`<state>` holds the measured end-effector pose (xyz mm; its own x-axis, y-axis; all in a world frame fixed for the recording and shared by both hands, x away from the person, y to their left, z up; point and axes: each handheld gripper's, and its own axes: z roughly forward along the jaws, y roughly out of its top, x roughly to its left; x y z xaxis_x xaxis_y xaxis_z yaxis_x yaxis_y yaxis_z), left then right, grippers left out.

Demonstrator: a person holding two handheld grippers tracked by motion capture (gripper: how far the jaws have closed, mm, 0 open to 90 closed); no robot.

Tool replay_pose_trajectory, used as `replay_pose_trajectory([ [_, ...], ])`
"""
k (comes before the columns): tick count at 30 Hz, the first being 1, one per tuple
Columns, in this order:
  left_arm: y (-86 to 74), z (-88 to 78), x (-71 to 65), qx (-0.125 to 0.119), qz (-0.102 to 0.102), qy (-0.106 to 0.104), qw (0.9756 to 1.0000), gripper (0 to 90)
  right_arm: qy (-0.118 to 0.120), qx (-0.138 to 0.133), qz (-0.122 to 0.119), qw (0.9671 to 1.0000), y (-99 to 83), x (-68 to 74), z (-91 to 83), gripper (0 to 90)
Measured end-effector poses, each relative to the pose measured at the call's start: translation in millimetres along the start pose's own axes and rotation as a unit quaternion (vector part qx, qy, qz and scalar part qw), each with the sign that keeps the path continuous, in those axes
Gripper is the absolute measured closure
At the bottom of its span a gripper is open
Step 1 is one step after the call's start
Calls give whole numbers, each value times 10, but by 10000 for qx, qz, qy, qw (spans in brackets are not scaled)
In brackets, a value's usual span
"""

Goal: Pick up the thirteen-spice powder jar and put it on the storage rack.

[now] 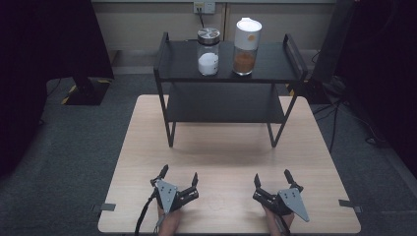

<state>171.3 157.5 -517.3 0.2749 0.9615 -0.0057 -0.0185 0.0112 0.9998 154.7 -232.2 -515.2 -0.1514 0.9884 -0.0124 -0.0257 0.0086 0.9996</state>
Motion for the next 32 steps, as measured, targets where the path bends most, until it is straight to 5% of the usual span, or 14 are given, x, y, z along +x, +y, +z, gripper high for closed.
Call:
replay_pose_trajectory([
  [26,-1,0,1,-2,0,-1,10000,0,6,-3,1,10000,-1,-2,-1,0],
  [32,0,1,46,-2,-10,-138,9999,0,2,-2,-4,10000,0,0,0,0],
])
